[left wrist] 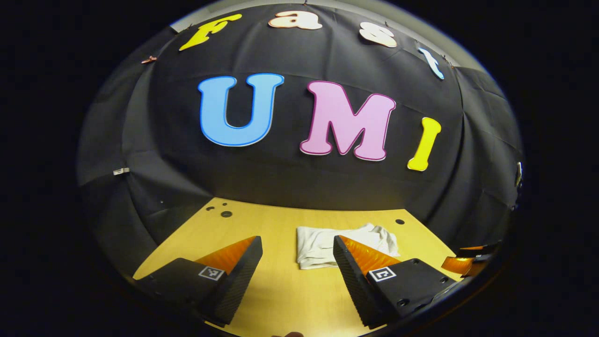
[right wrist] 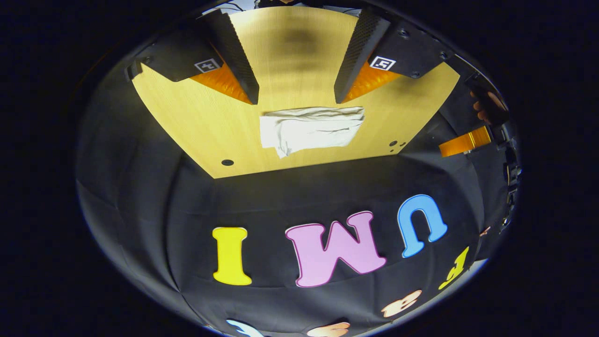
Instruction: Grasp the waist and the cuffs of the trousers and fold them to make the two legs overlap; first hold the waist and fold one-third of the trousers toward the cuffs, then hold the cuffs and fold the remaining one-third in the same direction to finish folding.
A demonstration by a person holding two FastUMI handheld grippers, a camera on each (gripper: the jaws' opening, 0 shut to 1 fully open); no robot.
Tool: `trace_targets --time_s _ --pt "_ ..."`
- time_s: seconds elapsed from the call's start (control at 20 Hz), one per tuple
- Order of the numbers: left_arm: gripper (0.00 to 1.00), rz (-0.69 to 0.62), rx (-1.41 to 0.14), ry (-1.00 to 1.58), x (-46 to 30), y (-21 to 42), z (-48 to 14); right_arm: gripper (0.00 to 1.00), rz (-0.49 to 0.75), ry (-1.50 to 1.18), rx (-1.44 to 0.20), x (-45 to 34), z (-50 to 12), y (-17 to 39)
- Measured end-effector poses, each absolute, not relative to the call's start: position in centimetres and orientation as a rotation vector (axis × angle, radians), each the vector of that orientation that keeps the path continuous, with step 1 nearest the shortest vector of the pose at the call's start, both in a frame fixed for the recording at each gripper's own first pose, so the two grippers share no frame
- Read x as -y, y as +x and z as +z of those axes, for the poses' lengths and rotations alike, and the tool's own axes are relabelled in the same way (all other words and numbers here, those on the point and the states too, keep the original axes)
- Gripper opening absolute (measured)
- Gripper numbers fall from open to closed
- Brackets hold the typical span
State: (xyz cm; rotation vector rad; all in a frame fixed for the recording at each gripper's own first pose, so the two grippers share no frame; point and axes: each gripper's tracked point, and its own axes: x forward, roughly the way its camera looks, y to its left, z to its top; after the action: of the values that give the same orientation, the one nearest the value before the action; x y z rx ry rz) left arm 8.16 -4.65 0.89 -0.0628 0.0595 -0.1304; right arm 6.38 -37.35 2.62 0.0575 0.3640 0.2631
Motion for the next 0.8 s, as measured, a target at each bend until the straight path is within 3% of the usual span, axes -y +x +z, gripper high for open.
trace_targets --time_s 0.3,0.8 --pt "0.96 -0.003 -0.119 -0.060 -0.4 3.3 -4.0 0.99 0.309 0.005 -0.336 32.9 3.0 2.2" --pt "0.96 -0.017 -0.182 -0.092 -1.7 -1.4 -7.5 0.99 0.258 0.065 -0.399 33.2 0.8 -1.0"
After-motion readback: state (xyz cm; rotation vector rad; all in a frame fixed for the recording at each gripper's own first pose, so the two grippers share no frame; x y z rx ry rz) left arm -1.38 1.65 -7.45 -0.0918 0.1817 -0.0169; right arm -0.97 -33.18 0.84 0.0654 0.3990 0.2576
